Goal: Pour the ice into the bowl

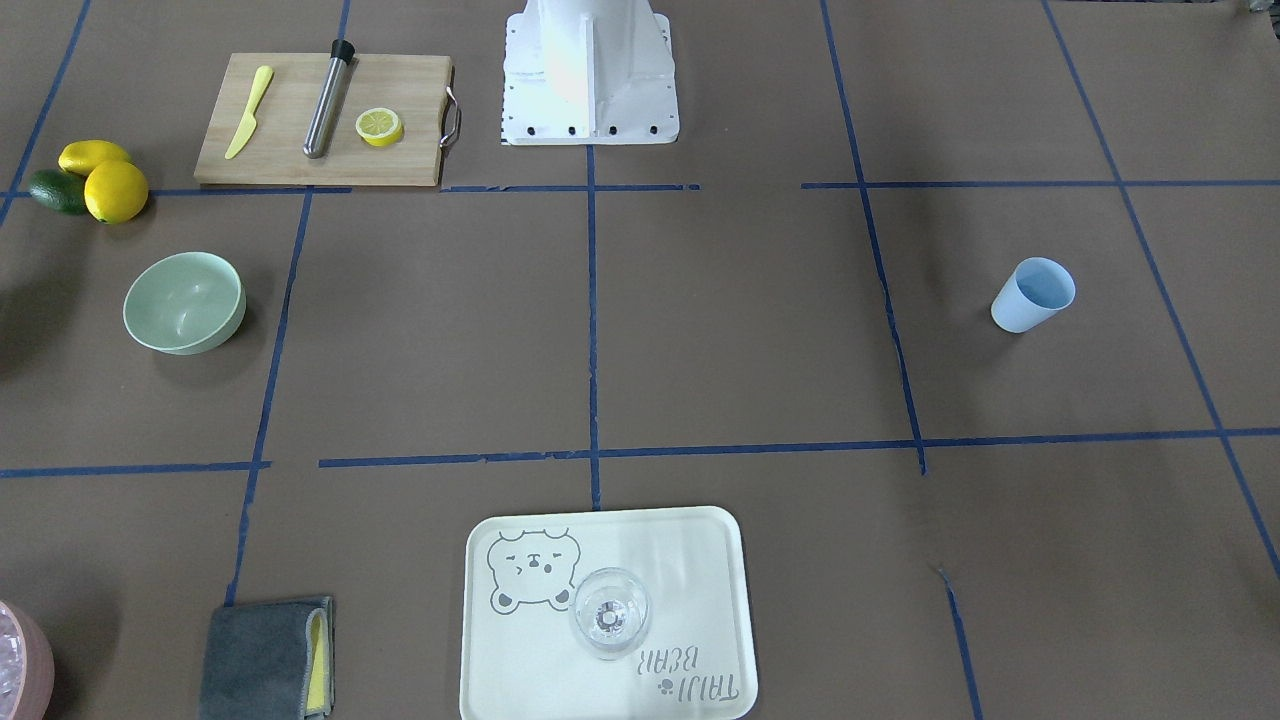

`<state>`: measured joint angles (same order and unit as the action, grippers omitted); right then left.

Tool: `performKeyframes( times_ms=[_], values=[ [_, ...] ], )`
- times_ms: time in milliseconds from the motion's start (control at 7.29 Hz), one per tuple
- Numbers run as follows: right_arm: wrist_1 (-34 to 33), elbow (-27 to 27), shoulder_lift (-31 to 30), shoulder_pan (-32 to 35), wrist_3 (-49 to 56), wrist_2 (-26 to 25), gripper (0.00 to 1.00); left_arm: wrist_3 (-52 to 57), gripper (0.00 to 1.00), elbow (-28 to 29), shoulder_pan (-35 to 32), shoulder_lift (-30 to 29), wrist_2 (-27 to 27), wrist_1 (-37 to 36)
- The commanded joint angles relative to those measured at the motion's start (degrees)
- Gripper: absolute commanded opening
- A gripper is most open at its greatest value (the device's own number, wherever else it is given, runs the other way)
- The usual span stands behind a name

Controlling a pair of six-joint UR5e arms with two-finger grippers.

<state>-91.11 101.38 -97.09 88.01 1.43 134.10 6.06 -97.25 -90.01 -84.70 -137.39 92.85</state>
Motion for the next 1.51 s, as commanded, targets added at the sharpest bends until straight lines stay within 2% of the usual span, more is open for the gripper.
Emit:
performKeyframes(
  times_ms=[0,412,549,686,823,1097,1235,1372],
  values=[
    [5.0,-0.1,1.8,0.0,-0.7,0.1,1.00,0.1,1.00,-0.2,0.0,0.0,-0.1,0.0],
    [5.9,-0.7,1.8,-0.1,-1.8,1.7,1.00,0.1,1.00,-0.1,0.0,-0.1,-0.1,1.6],
    [6.2,1.2,1.9,-0.7,-1.7,2.1,1.00,0.1,1.00,-0.2,0.0,-0.1,-0.1,1.6],
    [11.2,3.0,1.5,-4.7,-2.0,2.0,1.00,0.1,1.00,-0.2,0.0,-0.1,-0.1,1.6],
    [15.0,2.9,1.7,-9.0,-6.4,1.7,1.00,0.1,1.00,-0.3,-0.1,-0.1,-0.1,1.6],
    [27.9,3.5,0.4,-17.9,-28.5,-0.1,1.00,0.1,1.00,-0.3,0.0,-0.1,-0.1,1.6],
    [35.2,3.3,-0.8,-24.1,-38.8,-5.4,1.00,0.1,1.00,-0.3,0.0,-0.1,-0.1,1.7],
    [39.5,2.9,-1.9,-29.4,-44.3,-10.5,1.00,0.1,1.00,-0.3,0.0,-0.2,-0.1,1.7]
  ],
)
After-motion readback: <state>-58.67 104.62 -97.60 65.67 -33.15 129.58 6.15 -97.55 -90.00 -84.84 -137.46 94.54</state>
